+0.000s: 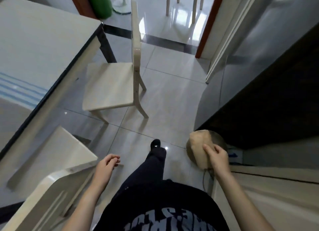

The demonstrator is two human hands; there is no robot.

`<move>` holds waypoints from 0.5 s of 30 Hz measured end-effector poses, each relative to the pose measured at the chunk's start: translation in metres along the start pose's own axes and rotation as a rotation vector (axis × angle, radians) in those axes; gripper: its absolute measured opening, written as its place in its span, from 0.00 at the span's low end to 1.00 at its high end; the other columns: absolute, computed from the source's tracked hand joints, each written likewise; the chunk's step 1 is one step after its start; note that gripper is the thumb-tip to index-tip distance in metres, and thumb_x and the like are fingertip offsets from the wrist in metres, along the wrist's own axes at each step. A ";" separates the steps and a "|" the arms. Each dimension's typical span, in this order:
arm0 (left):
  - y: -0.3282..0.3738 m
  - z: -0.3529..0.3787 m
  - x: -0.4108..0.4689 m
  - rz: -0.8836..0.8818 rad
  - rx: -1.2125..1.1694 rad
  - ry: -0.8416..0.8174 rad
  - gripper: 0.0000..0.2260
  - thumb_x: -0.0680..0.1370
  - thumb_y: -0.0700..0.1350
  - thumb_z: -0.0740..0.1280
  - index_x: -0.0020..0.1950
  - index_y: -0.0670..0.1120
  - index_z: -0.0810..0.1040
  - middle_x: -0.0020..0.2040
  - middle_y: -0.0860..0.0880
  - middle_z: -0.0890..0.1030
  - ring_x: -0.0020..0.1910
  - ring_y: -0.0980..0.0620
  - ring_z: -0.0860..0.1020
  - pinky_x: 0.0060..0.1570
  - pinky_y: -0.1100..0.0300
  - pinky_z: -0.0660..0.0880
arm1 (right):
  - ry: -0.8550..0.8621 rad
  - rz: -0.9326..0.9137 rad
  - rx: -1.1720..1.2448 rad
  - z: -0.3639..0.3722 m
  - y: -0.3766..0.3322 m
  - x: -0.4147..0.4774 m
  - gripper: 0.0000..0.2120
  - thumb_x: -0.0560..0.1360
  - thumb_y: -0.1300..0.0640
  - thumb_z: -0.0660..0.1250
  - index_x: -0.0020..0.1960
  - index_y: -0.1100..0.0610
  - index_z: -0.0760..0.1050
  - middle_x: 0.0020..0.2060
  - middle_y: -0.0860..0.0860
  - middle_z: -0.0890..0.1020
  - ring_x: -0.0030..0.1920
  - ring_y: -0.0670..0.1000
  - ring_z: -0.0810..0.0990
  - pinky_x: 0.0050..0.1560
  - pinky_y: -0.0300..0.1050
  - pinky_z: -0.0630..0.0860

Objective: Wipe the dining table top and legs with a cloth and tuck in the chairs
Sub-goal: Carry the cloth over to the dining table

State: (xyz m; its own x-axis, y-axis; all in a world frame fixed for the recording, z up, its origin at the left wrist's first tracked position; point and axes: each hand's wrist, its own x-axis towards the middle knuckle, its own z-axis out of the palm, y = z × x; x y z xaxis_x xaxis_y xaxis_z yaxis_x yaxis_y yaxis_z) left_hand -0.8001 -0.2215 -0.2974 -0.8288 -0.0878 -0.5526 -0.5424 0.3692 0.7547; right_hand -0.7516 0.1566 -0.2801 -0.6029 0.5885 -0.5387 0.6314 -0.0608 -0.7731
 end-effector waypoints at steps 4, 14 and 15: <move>0.047 0.018 0.071 0.021 0.053 -0.041 0.10 0.79 0.34 0.60 0.44 0.43 0.79 0.42 0.41 0.81 0.42 0.46 0.78 0.39 0.65 0.73 | -0.010 0.014 -0.021 0.019 -0.034 0.055 0.09 0.75 0.56 0.70 0.52 0.61 0.80 0.45 0.54 0.83 0.43 0.48 0.79 0.41 0.41 0.74; 0.222 0.074 0.227 0.197 0.219 -0.330 0.07 0.74 0.47 0.64 0.41 0.57 0.80 0.40 0.55 0.83 0.43 0.54 0.81 0.47 0.58 0.75 | 0.186 0.123 0.042 0.026 -0.112 0.153 0.16 0.74 0.52 0.71 0.58 0.59 0.79 0.50 0.55 0.83 0.49 0.54 0.81 0.53 0.54 0.78; 0.235 0.082 0.239 0.205 0.226 -0.353 0.07 0.73 0.49 0.63 0.41 0.59 0.80 0.40 0.56 0.83 0.43 0.56 0.81 0.48 0.57 0.76 | 0.199 0.137 0.056 0.026 -0.122 0.164 0.16 0.74 0.53 0.71 0.59 0.60 0.78 0.51 0.55 0.83 0.50 0.55 0.80 0.53 0.53 0.77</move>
State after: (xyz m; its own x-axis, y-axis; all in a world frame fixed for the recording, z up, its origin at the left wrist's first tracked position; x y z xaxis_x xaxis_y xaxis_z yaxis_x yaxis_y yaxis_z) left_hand -1.1142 -0.0797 -0.2811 -0.7968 0.3138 -0.5164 -0.2964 0.5419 0.7865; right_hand -0.9401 0.2395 -0.2832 -0.4021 0.7183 -0.5678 0.6696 -0.1923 -0.7174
